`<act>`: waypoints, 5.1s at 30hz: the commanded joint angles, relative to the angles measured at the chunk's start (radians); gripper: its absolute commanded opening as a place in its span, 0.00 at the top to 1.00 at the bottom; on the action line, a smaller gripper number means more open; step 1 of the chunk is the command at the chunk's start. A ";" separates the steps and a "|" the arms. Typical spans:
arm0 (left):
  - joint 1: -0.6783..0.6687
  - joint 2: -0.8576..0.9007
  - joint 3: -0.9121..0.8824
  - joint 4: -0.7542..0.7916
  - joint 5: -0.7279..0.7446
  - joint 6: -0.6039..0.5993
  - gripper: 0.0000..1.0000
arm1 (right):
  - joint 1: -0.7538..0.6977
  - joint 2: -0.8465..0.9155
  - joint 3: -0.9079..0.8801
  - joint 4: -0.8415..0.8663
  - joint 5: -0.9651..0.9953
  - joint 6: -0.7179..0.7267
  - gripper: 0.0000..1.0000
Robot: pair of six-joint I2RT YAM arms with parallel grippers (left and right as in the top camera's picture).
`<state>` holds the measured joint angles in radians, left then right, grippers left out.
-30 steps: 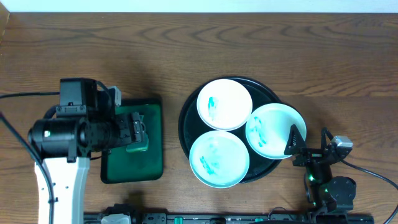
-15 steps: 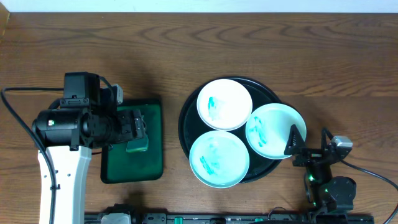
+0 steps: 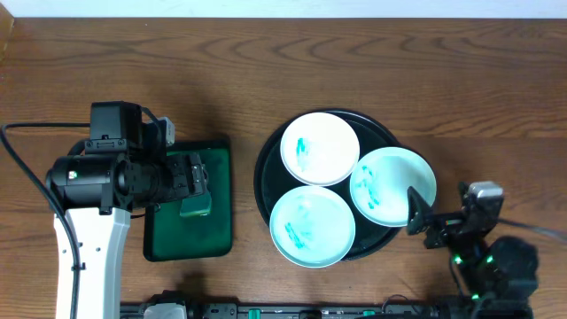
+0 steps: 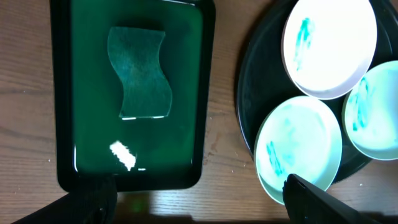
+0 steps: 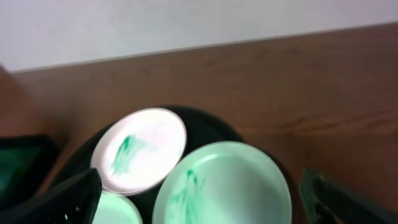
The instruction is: Clean dirty plates on tray and stack at the side
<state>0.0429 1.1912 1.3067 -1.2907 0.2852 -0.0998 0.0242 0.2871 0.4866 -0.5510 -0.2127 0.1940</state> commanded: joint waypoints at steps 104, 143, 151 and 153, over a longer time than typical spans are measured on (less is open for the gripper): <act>-0.003 0.131 0.006 0.128 -0.013 0.005 0.14 | -0.004 1.176 0.924 -0.945 0.051 -0.061 0.01; -0.003 0.264 -0.012 0.122 -0.118 0.001 0.22 | -0.004 1.176 0.924 -0.927 0.051 -0.080 0.01; -0.003 0.386 -0.075 0.193 -0.141 -0.011 0.47 | -0.003 1.176 0.923 -0.933 0.045 -0.089 0.01; -0.003 0.426 -0.076 0.230 -0.141 -0.011 0.46 | -0.003 1.176 0.923 -0.938 0.027 -0.108 0.01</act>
<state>0.0429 1.5742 1.2407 -1.0809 0.1654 -0.1074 0.0242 1.4643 1.3933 -1.4834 -0.1654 0.1169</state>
